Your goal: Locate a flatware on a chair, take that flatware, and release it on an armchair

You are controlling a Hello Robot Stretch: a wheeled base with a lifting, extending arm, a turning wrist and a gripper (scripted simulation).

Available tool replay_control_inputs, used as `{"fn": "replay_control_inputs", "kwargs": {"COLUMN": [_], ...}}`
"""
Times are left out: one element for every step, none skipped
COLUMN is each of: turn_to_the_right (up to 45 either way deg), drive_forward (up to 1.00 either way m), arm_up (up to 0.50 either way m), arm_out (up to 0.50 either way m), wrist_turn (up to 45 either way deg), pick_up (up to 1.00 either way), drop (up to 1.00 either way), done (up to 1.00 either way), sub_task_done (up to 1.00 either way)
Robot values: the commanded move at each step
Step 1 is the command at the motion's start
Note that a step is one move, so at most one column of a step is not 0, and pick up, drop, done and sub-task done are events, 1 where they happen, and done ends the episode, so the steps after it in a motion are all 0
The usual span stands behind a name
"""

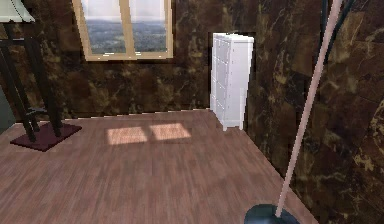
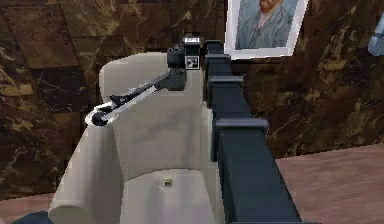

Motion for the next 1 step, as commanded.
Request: {"fn": "replay_control_inputs", "kwargs": {"turn_to_the_right": [0.0], "drive_forward": [0.0], "arm_up": [0.0], "arm_out": [0.0], "wrist_turn": [45.0], "pick_up": [0.0], "drop": [0.0], "done": [0.0], "sub_task_done": [0.0]}}
